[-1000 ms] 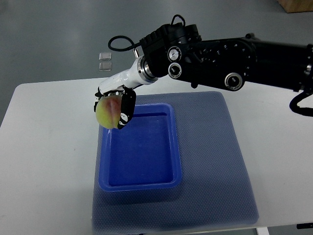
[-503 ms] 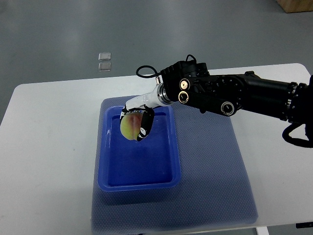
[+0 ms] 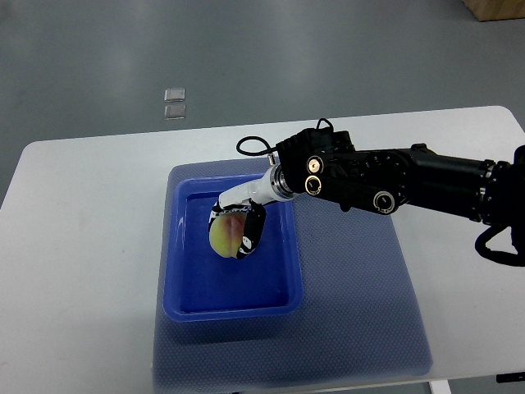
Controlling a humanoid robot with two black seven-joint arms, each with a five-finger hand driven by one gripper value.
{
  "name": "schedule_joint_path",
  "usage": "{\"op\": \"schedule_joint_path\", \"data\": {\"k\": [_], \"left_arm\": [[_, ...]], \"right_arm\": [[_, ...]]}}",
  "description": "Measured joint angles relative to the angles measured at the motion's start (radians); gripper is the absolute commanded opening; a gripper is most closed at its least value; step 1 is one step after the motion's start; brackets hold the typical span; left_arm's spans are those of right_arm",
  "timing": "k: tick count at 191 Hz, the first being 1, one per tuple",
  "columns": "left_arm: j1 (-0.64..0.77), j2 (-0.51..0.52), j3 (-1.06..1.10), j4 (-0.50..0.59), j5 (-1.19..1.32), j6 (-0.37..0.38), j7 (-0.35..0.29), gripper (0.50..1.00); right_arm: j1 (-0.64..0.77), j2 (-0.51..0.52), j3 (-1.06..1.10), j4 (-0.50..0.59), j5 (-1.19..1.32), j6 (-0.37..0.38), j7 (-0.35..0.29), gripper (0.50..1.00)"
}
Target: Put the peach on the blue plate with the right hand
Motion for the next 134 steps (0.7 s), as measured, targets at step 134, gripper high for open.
{"op": "schedule_joint_path", "data": {"k": [134], "left_arm": [[0.0,0.0,0.0,0.003,-0.001,0.0,0.0,1.0]], "right_arm": [[0.081,0.0,0.174,-0.003,0.025,0.018,0.013,0.932]]}}
